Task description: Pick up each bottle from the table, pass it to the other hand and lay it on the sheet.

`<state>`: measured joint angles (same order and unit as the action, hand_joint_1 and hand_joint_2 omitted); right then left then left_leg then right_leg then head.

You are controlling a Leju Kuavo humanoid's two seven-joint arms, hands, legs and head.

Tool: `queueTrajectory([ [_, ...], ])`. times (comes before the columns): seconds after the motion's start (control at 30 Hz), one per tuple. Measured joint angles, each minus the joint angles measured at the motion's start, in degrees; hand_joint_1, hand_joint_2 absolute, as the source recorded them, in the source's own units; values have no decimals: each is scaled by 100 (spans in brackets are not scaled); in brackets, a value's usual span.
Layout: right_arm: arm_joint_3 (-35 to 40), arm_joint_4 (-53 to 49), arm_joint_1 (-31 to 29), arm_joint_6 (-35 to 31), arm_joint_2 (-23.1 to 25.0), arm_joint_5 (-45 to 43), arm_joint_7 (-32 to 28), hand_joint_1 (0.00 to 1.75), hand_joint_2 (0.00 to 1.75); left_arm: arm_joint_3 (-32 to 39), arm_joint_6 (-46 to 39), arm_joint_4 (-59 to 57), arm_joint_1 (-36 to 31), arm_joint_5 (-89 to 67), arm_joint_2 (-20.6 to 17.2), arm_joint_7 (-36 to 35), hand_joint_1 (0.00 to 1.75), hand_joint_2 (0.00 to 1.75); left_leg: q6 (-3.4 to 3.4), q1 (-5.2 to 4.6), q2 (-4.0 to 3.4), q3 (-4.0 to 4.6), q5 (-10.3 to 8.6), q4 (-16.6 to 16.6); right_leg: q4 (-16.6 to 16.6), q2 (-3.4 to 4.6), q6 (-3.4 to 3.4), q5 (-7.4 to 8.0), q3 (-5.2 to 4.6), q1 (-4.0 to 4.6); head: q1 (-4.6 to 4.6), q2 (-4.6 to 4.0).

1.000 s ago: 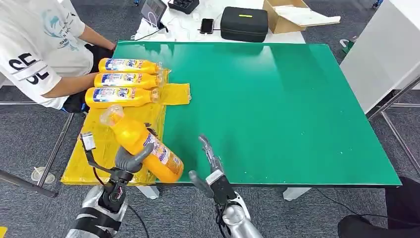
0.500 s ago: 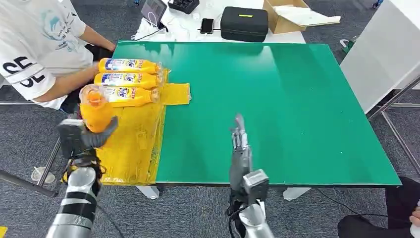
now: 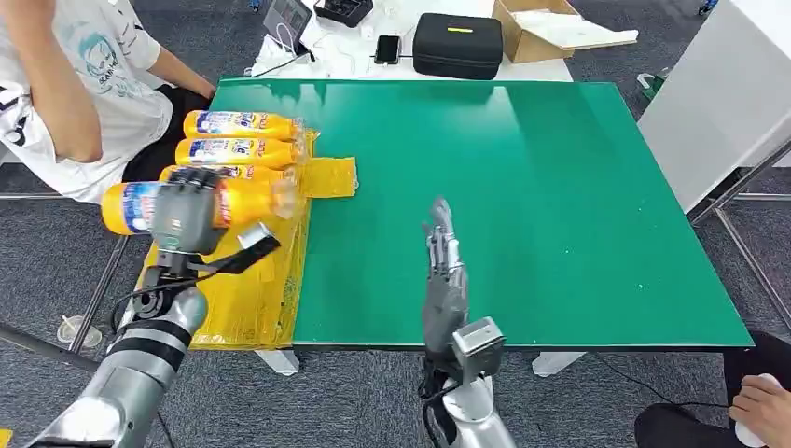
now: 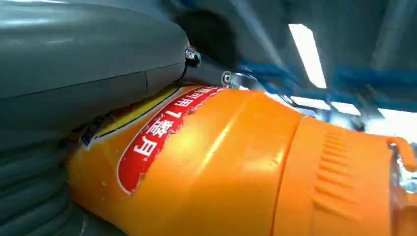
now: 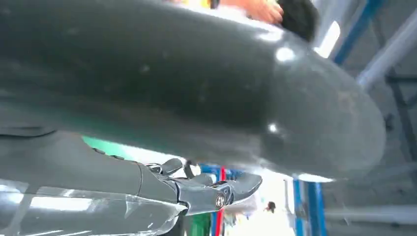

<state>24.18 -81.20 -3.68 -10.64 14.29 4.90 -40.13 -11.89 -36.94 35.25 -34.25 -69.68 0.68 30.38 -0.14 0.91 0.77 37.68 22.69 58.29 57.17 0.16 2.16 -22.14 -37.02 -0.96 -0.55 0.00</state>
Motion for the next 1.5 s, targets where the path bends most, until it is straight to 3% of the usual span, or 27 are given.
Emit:
queueTrajectory([
  [0.13,135,365,-116,107,-2,-7,0,0,0,-214,580,-548,-140,-15,-98,22,175,175,-1,0,0,0,1,0,0,1,0,-1,-1,0,0,0],
  [0.37,188,850,-241,326,31,2,0,0,0,-231,2610,-1097,-187,488,-251,210,175,175,-1,1,-3,3,1,0,0,1,0,-2,-4,0,2,0],
  [0.57,190,1151,-334,426,90,28,0,0,0,-205,3574,-1280,-292,947,-352,404,175,175,-1,0,-1,1,1,0,0,0,0,-1,3,0,0,0],
  [0.73,190,1320,-384,463,127,37,0,0,0,-199,3786,-1335,-370,1060,-389,444,175,175,-1,0,0,-6,1,-1,0,0,0,-1,8,0,0,0],
  [0.77,190,1350,-394,470,131,42,0,0,0,-192,3846,-1341,-383,1110,-398,461,154,175,-1,0,0,-7,1,-1,0,0,-1,-1,8,0,0,0],
  [0.8,190,1381,-406,474,140,42,0,0,0,-188,3888,-1344,-392,1148,-404,477,52,175,-1,0,0,-9,1,-1,0,0,-1,-1,9,0,0,0],
  [0.83,190,1414,-421,485,144,39,0,0,0,-188,3912,-1348,-394,1169,-409,481,0,175,-2,0,0,-11,1,-1,0,0,-1,-1,12,0,-2,0],
  [1.1,194,1674,-500,594,179,26,33,0,0,-201,3949,-1409,-287,1202,-402,522,0,175,-1,0,2,-14,1,-1,0,-1,-1,-2,15,0,0,0],
  [1.13,194,1694,-507,594,188,24,33,0,0,-201,3949,-1411,-286,1202,-402,522,0,0,-1,0,3,-14,1,-1,0,-1,-1,-2,16,-1,0,0],
  [1.5,179,1879,-575,691,205,-22,63,0,0,-227,4142,-1422,-284,1194,-409,601,0,0,-2,0,4,-19,1,-1,0,-1,-1,-2,23,0,0,0],
])
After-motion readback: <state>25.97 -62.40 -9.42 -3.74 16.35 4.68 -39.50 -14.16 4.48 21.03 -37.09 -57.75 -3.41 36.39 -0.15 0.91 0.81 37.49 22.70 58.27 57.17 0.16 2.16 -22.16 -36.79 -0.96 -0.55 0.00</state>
